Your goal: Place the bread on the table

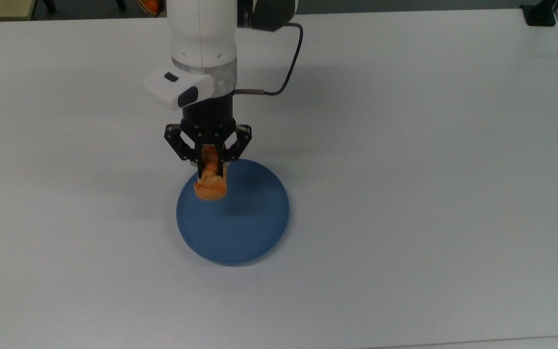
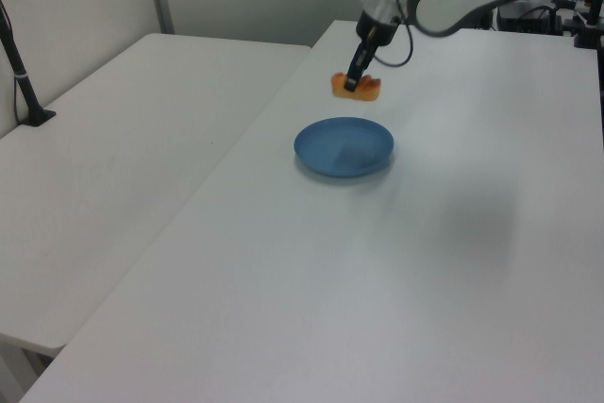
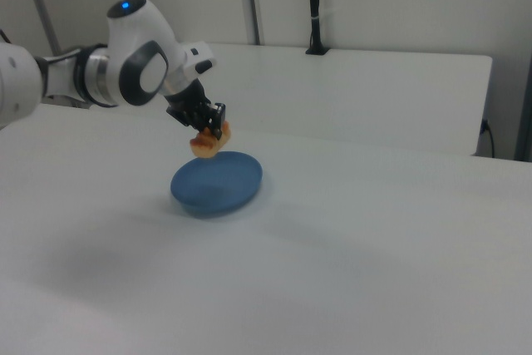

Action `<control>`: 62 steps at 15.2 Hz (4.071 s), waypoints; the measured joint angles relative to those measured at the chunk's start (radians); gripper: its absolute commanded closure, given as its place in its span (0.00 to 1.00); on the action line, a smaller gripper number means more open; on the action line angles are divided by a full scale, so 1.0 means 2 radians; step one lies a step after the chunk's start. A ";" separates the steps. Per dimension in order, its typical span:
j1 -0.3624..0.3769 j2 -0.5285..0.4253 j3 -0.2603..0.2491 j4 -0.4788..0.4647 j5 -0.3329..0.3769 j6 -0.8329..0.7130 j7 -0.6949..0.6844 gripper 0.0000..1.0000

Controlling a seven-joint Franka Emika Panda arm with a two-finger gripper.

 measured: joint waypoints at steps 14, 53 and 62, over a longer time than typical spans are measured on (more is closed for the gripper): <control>-0.015 -0.170 -0.002 -0.128 0.010 -0.284 -0.139 0.69; -0.018 -0.165 0.002 -0.196 0.040 -0.212 -0.060 0.00; -0.019 -0.184 0.005 -0.029 0.071 -0.377 0.023 0.00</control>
